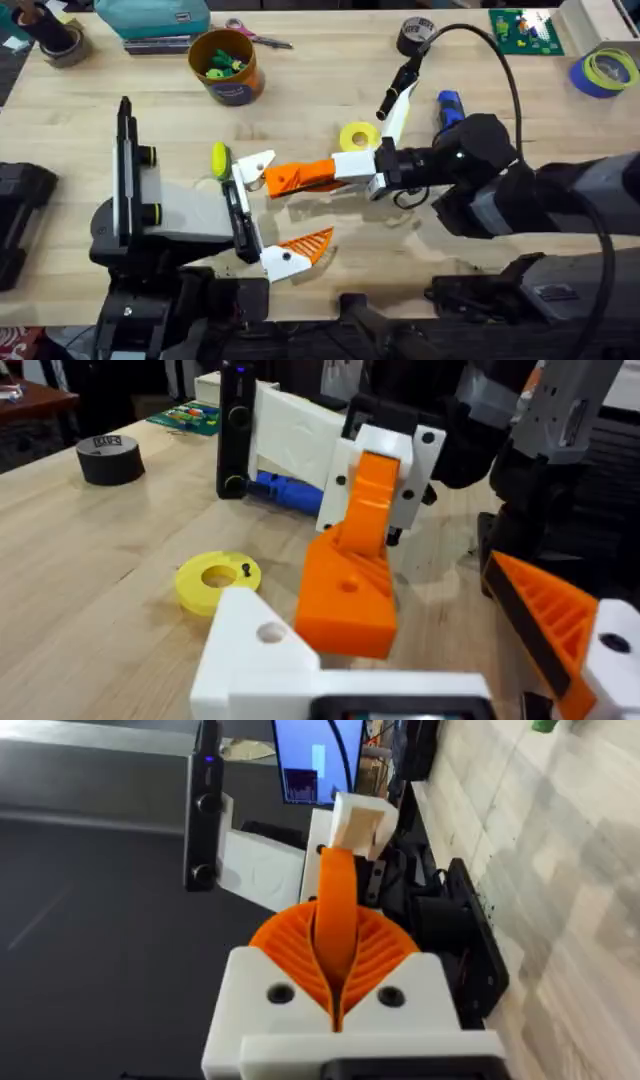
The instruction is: Pick up the gripper from the table and insert it into the empty holder that is missing its gripper. Then pick up a screw, insert it into the mounting hole, and use the screwdriver to tighten it. Finally, clean up the table by picking up the vegetable and placing it into the bucket.
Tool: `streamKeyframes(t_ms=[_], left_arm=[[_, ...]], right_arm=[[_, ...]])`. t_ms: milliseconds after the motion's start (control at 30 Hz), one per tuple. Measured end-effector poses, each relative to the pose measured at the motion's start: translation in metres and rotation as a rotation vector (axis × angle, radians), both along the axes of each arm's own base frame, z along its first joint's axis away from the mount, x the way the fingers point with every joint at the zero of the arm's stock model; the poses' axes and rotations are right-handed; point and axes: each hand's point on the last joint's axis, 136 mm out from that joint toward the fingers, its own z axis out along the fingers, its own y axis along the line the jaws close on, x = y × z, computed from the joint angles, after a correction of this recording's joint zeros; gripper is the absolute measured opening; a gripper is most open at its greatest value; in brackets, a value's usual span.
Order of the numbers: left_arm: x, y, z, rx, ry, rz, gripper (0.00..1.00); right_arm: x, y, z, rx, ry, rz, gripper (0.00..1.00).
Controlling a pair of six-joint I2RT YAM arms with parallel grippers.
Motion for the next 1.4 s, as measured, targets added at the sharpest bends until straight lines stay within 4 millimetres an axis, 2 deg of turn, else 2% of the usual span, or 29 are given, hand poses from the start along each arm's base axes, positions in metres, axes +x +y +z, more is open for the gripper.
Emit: streamKeyframes(t_ms=[267,1400], left_arm=[[0.0,0.0,0.0,0.0,0.0,0.0,0.985],[0.0,0.0,0.0,0.0,0.0,0.0,0.985]], right_arm=[[0.001,0.001,-0.008,-0.016,0.024,0.0,0.009],[0.002,0.001,-0.01,-0.026,0.062,0.0,0.009]])
